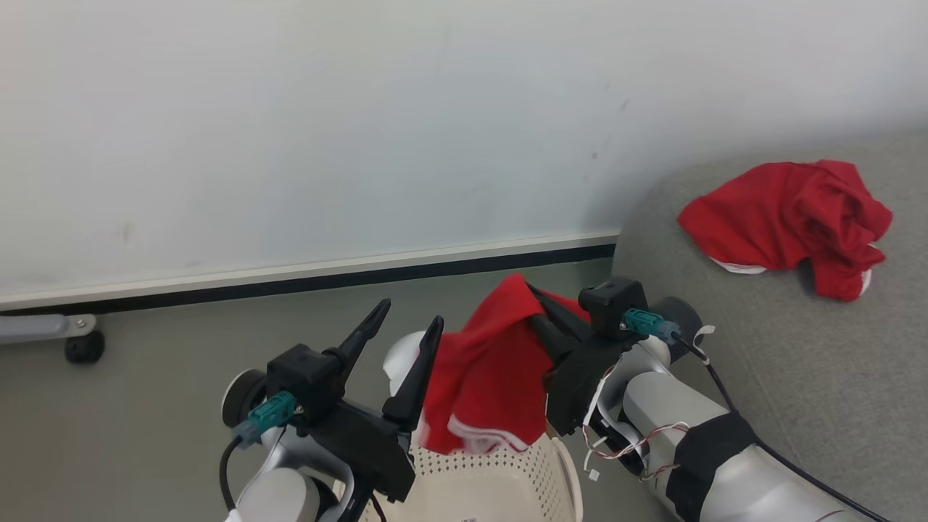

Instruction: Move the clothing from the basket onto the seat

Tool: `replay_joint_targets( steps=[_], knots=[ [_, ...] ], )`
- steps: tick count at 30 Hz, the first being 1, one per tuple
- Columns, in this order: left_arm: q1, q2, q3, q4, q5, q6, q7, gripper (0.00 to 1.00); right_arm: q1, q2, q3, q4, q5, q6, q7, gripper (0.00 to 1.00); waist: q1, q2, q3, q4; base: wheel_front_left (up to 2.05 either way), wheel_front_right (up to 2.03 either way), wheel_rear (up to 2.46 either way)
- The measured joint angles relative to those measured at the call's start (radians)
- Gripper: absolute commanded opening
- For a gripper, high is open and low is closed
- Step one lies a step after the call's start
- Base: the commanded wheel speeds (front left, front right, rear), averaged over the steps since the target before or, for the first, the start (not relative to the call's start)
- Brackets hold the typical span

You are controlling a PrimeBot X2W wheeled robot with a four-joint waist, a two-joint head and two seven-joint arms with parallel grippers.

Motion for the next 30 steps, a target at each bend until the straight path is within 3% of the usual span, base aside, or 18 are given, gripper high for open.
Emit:
replay_joint_targets(
  steps=[14,30],
  knots=[
    [0.131,0.009,-0.027,-0.003,-0.003,-0.001,-0.045,1.00,0.013,-0.070,-0.051,-0.030,-0.006,-0.023,0.000,0.00,0.0000,0.0000,-0.008,-0.134,0.00,0.00,0.00],
    [0.173,-0.011,-0.066,-0.015,0.003,-0.001,-0.105,1.00,0.066,-0.180,-0.093,-0.198,-0.064,-0.076,0.000,0.00,-0.0001,0.0000,-0.014,-0.372,0.00,0.00,0.00]
  ],
)
